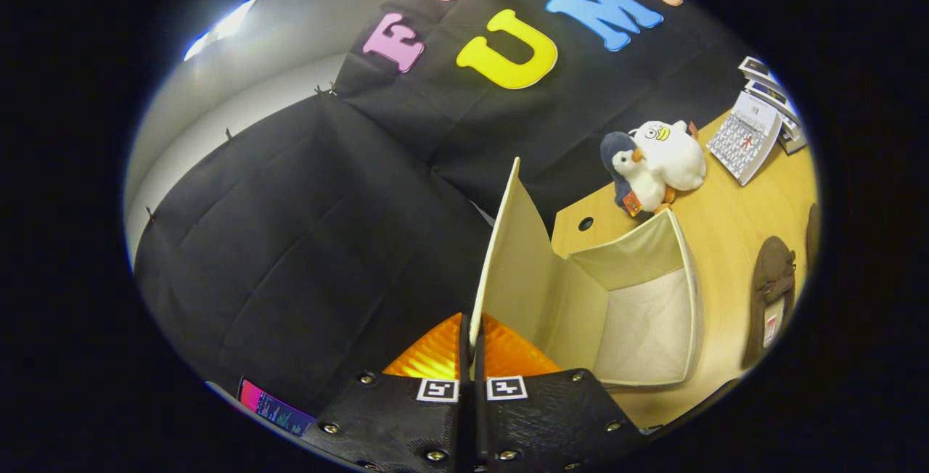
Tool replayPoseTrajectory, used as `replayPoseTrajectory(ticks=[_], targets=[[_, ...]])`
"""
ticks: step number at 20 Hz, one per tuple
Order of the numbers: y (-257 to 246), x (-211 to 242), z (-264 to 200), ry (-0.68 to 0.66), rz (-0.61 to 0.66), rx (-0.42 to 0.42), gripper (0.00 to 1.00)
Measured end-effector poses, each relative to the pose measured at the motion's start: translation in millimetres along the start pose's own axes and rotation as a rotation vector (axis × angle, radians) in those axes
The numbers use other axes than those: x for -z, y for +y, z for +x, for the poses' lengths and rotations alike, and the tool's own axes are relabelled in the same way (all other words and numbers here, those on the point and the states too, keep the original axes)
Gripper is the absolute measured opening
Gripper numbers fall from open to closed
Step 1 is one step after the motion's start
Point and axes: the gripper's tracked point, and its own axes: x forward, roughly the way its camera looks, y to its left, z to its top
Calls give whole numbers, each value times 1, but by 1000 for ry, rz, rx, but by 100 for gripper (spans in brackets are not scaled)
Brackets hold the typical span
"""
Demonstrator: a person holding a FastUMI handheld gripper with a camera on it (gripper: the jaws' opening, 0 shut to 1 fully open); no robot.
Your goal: Open the storage box then place both shoes into the box .Put the left shoe in first, then the right shoe, with the right side of both shoes facing outward in a uniform manner.
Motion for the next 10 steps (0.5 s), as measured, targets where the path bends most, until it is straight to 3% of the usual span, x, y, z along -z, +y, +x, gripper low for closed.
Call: replayPoseTrajectory(ticks=[7,10], targets=[[42,24,45,37,-139,-10,1],[60,39,61,68,-175,-41,11]])
